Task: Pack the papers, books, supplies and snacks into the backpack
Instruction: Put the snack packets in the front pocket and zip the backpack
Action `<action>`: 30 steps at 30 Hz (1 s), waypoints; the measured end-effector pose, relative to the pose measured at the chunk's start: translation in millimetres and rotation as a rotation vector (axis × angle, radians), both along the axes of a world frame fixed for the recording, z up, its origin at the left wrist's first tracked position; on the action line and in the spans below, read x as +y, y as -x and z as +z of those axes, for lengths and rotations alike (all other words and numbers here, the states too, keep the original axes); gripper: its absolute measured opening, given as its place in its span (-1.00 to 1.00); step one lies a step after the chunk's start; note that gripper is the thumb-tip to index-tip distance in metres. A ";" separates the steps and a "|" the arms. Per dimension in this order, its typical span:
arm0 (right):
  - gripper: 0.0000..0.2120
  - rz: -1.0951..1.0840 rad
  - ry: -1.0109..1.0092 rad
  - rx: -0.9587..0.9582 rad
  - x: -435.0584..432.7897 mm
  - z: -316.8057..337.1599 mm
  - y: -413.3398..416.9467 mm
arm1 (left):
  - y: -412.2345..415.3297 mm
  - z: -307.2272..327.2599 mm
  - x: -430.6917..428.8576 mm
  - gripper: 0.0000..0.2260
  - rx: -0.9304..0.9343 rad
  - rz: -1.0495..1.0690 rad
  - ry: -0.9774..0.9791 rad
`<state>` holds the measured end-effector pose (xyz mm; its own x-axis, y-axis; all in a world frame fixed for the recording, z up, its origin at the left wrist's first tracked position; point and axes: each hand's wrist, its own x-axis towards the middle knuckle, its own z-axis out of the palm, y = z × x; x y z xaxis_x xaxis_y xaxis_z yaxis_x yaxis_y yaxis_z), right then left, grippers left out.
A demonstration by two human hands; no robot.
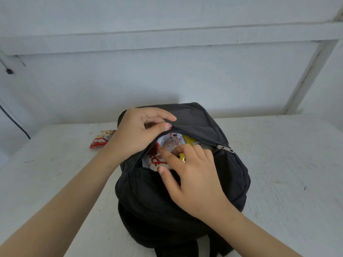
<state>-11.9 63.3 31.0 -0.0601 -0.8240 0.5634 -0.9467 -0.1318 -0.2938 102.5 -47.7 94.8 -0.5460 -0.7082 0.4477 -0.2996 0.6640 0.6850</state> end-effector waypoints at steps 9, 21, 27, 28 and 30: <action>-0.60 0.112 -0.115 0.029 3.8 4.5 5.8 | -3.8 -6.8 3.8 -0.78 -0.016 -0.011 -0.023; -0.75 0.403 -0.029 0.008 -37.2 68.0 -15.6 | -87.6 -71.5 9.7 -0.85 -0.054 0.431 0.115; -0.73 0.462 -0.242 0.240 -117.4 81.1 -63.5 | -160.9 -137.7 2.9 -0.70 -0.472 0.764 0.011; -0.73 0.468 -0.260 0.263 -133.4 79.7 -74.2 | -168.4 -146.8 1.5 -0.65 -0.505 0.805 -0.024; -0.75 0.475 -0.312 0.290 -166.4 73.4 -95.8 | -179.3 -161.4 -0.4 -0.56 -0.577 0.875 -0.101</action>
<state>83.9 -103.1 104.4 0.4712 -0.8511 0.2315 -0.8529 -0.5065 -0.1263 281.8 -48.0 -66.6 0.0624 -0.9778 0.1998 -0.9453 0.0063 0.3262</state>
